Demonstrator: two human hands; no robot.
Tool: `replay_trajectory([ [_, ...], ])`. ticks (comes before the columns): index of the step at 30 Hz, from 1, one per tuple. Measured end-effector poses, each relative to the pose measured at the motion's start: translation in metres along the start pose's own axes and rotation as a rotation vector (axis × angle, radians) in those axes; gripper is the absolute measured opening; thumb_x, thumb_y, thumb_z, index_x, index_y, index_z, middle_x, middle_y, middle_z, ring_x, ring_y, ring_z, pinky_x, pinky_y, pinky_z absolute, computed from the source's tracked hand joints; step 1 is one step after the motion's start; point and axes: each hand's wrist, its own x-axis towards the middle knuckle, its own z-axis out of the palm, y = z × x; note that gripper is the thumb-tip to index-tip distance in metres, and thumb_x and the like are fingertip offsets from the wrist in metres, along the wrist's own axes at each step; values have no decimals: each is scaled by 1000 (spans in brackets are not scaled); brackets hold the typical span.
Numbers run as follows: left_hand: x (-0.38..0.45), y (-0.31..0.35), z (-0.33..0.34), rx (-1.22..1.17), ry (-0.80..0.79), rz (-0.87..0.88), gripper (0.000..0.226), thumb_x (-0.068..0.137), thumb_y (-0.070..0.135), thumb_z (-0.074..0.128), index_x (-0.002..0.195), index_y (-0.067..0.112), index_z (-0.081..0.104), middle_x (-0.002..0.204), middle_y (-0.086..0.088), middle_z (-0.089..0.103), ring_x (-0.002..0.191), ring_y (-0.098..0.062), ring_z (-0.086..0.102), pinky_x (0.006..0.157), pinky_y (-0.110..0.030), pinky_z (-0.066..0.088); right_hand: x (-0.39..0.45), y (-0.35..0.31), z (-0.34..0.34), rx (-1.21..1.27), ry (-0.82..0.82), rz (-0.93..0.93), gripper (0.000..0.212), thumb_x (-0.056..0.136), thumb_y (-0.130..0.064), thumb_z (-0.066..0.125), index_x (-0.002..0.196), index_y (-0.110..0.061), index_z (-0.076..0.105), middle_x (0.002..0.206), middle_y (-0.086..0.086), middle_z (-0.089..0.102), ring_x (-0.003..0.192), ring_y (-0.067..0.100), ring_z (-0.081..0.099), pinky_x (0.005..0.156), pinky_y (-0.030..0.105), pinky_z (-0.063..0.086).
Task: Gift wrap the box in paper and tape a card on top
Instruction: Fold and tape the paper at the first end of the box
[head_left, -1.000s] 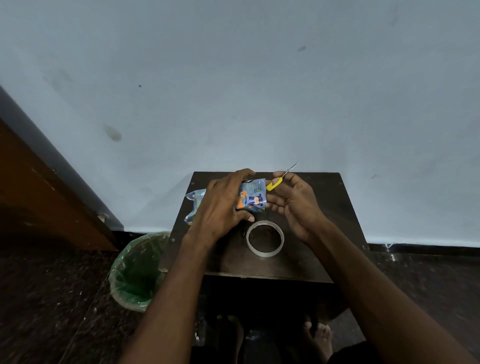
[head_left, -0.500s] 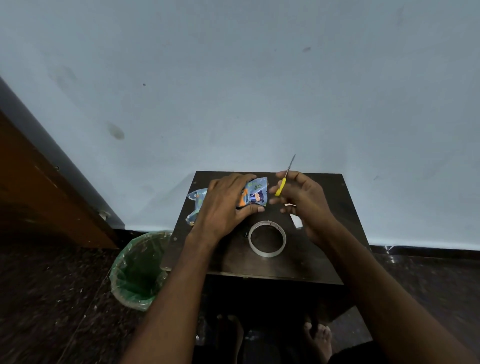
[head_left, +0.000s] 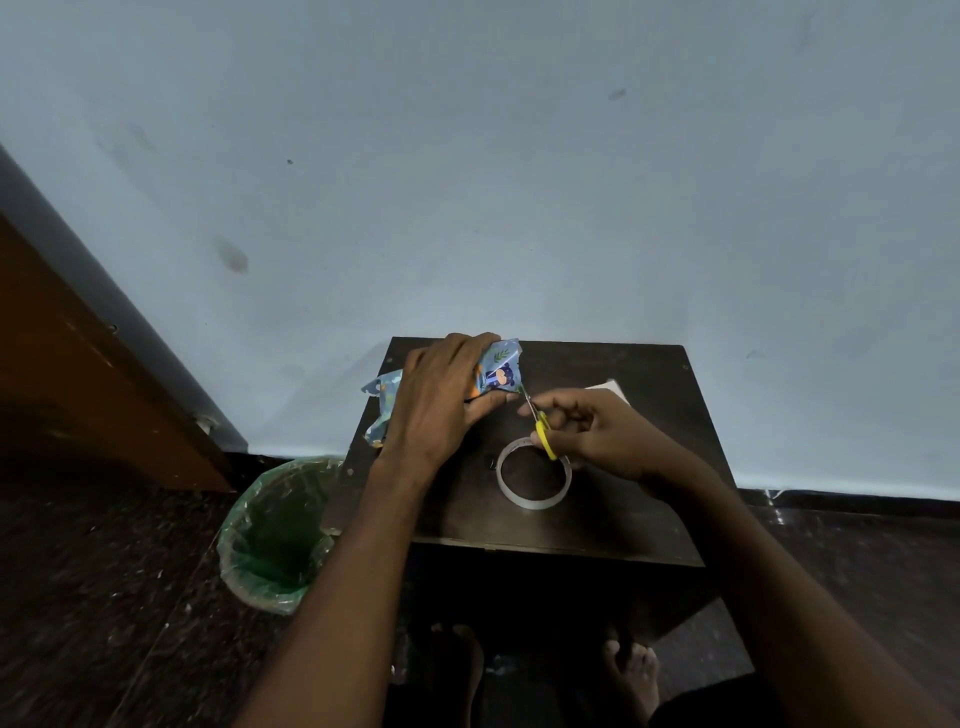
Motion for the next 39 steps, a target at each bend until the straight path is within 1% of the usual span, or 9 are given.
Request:
replay_trajectory([
  [2,-1,-1,0,-5,-13,-7,65,94,57,72,148,24,56,129,0,65,118,-25,60,102,-41,38,0,0,-1,5,35,-6,27,94,-1,72,118,-15,74,81,-1,76,68,3,68,61,18,53],
  [4,-1,-1,0,-2,-23,-4,67,96,58,68,152,23,54,131,-3,64,118,-26,59,103,-42,37,-1,-1,-2,9,48,-8,28,94,0,72,119,-13,74,85,3,78,67,2,69,61,13,50],
  [7,-1,-1,0,13,-28,8,67,99,53,65,158,25,49,130,-3,62,117,-26,57,102,-37,32,0,-1,1,15,18,-16,30,95,-1,72,121,-15,74,84,-2,78,74,6,72,65,22,56],
  [9,-1,-1,0,27,-30,16,67,100,53,63,160,28,47,128,-3,62,116,-27,57,101,-36,30,2,0,4,25,6,-13,29,95,-4,72,121,-18,74,85,1,78,78,12,72,66,34,58],
  [11,-1,-1,1,36,-29,20,67,100,53,63,161,30,46,126,-3,61,115,-27,58,101,-36,29,3,1,5,48,5,-2,28,95,-7,73,120,-19,74,83,4,76,76,13,70,63,37,56],
  [17,0,-1,2,62,-19,22,71,99,50,69,163,30,43,123,-4,61,114,-28,58,99,-36,31,4,2,5,114,8,29,30,96,1,69,122,-14,73,82,16,73,78,8,73,61,33,52],
  [23,-1,-1,1,84,-26,30,74,99,50,67,164,27,40,124,-6,62,114,-29,57,98,-36,30,4,1,3,110,-1,49,29,96,-7,71,122,-19,74,81,1,76,77,23,70,63,34,52],
  [32,-1,-1,4,87,-27,32,76,99,53,66,165,27,39,125,-6,62,115,-30,58,99,-37,30,4,0,4,127,8,56,25,97,-7,70,117,-20,76,85,6,77,73,22,67,61,29,51],
  [39,0,-1,4,115,-19,31,77,99,52,66,166,28,36,126,-6,61,117,-29,58,100,-36,31,4,0,5,126,20,24,23,97,-8,71,115,-20,76,83,5,76,72,23,66,62,32,52],
])
